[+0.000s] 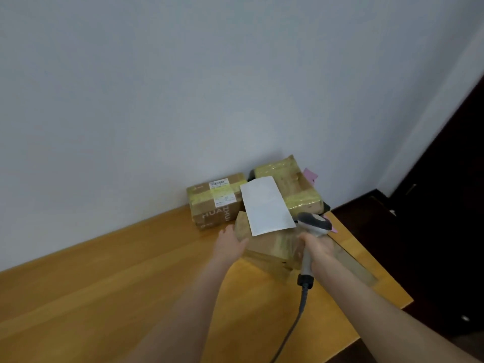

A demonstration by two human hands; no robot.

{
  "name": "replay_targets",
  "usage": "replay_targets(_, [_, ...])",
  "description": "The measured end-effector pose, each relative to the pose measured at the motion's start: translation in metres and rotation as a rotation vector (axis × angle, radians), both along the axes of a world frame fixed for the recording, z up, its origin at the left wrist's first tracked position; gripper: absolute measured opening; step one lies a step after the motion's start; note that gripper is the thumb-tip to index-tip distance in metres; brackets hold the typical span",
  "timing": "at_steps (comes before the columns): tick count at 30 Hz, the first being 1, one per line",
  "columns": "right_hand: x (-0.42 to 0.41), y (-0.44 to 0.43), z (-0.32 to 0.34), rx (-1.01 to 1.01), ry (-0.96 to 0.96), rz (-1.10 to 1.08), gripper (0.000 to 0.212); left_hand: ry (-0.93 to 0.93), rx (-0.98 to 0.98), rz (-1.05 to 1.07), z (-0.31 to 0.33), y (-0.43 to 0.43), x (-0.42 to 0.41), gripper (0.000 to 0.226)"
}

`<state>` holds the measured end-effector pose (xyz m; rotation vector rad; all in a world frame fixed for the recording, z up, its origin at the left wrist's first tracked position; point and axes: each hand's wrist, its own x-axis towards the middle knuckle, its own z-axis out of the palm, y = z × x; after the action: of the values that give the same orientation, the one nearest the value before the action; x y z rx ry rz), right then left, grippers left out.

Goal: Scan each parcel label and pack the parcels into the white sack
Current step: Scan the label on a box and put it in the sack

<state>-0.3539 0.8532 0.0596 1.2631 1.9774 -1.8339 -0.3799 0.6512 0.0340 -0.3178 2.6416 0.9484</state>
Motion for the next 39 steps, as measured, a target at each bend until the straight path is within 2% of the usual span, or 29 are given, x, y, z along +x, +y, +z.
replay_targets(2, [-0.015, 0.015, -0.013, -0.016, -0.061, 0.03, 0.028, -0.056, 0.028, 0.067, -0.008, 0.009, -0.012, 0.069])
replay_targets(6, [-0.028, 0.026, -0.026, -0.141, -0.118, 0.115, 0.045, -0.149, 0.116, 0.228, -0.016, 0.008, -0.021, 0.057])
replay_targets(11, [-0.033, 0.009, 0.003, -0.26, 0.009, 0.139, 0.018, -0.012, 0.419, 0.603, 0.005, -0.039, -0.024, 0.03])
replay_targets(13, [-0.03, -0.007, 0.017, -0.319, 0.023, 0.192, 0.023, -0.005, 0.523, 0.674, 0.017, -0.063, -0.018, 0.022])
replay_targets(15, [-0.023, -0.024, 0.027, -0.347, 0.025, 0.242, 0.025, 0.011, 0.585, 0.685, 0.028, -0.086, -0.009, 0.028])
replay_targets(18, [-0.01, -0.053, 0.037, -0.45, 0.034, 0.273, 0.016, 0.055, 0.62, 0.617, 0.047, -0.117, 0.008, 0.048])
replay_targets(21, [0.005, -0.087, 0.045, -0.535, 0.059, 0.304, 0.028, 0.201, 0.47, 0.418, 0.07, -0.143, 0.027, 0.055])
replay_targets(25, [0.032, -0.139, 0.052, -0.547, 0.094, 0.354, 0.041, 0.404, -0.03, 0.078, 0.088, -0.166, 0.062, 0.059])
replay_targets(29, [0.051, -0.188, 0.049, -0.527, 0.102, 0.324, 0.048, 0.484, -0.306, -0.136, 0.079, -0.176, 0.102, 0.053])
replay_targets(32, [0.061, -0.208, 0.044, -0.511, 0.061, 0.272, 0.051, 0.579, -0.38, -0.235, 0.064, -0.187, 0.128, 0.045])
replay_targets(35, [0.069, -0.219, 0.041, -0.486, 0.044, 0.228, 0.04, 0.632, -0.396, -0.253, 0.056, -0.198, 0.145, 0.046])
replay_targets(37, [0.078, -0.227, 0.038, -0.449, 0.052, 0.213, 0.034, 0.592, -0.34, -0.23, 0.05, -0.208, 0.153, 0.049])
replay_targets(39, [0.086, -0.233, 0.037, -0.419, 0.088, 0.217, 0.027, 0.471, -0.151, -0.088, 0.047, -0.219, 0.156, 0.056])
